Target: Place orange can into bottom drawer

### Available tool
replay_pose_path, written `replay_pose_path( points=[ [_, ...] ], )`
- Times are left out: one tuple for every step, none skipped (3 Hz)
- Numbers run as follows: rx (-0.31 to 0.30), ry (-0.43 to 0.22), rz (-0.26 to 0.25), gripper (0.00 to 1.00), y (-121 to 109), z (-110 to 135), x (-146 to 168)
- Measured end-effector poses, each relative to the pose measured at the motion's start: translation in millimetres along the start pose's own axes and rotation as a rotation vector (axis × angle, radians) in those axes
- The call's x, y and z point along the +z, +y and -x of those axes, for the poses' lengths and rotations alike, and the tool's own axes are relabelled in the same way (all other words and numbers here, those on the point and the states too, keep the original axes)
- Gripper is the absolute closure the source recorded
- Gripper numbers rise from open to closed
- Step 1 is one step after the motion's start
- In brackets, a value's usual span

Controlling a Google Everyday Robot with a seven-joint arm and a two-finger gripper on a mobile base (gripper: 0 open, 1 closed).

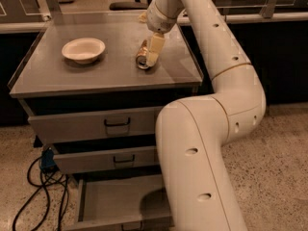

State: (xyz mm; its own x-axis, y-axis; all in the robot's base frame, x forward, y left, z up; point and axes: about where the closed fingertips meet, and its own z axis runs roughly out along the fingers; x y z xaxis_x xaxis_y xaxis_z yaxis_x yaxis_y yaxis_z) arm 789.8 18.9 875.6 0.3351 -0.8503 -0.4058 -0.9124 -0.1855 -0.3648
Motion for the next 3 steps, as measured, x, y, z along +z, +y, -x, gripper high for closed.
replay_pose_path(
  points=[
    [0.027, 0.017, -0.031, 0.00, -9, -4, 4],
    [0.124, 0.104, -0.133, 0.00, -38, -17, 7],
    [0.124, 0.104, -0.132, 0.00, -38, -18, 7]
  ],
)
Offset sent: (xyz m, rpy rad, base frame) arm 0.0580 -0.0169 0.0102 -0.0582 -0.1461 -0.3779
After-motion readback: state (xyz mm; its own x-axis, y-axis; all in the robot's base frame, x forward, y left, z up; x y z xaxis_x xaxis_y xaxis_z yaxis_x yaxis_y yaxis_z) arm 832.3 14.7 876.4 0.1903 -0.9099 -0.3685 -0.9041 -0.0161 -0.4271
